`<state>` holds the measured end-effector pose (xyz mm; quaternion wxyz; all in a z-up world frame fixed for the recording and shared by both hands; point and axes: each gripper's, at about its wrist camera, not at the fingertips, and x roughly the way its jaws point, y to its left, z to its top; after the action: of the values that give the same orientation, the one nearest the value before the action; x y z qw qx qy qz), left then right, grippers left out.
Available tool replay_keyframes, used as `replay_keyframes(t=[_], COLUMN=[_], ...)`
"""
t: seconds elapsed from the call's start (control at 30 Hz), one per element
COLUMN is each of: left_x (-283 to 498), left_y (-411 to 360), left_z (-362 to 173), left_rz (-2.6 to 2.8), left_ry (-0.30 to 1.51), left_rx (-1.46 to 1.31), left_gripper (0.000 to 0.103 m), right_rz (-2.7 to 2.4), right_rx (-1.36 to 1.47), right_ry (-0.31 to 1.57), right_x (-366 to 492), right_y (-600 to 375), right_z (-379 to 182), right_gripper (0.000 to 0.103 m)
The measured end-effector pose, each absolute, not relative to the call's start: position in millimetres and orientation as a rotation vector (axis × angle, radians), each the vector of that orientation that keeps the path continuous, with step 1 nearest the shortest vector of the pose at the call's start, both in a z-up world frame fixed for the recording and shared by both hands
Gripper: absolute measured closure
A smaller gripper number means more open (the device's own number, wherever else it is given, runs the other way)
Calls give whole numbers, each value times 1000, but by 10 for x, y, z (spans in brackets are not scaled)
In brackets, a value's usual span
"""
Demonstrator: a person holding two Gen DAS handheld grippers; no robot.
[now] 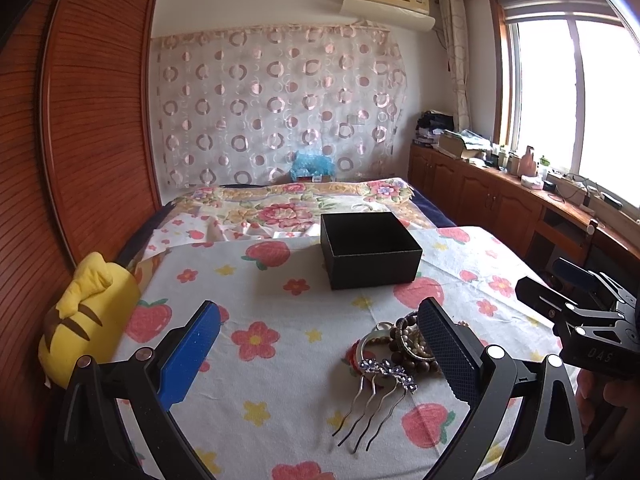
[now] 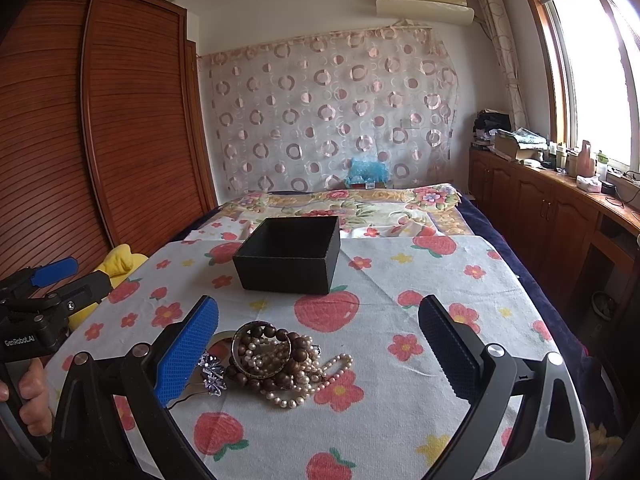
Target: Organize jewelry
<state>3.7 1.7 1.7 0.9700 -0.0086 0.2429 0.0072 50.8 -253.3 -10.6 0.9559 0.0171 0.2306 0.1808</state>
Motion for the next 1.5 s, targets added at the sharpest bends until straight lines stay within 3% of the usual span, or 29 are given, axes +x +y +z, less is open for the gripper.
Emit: replay_keyframes(t=[1.5], left_x=[8], left_y=[21], left_z=[1], left_rz=[18], left_ry=[490], left_rx=[-15], left_gripper=[8], right_rz=[366], right_rx=[35], right_ry=[474], right_x=[512], right_y=[-2547], right_z=[-112], right_gripper=[2])
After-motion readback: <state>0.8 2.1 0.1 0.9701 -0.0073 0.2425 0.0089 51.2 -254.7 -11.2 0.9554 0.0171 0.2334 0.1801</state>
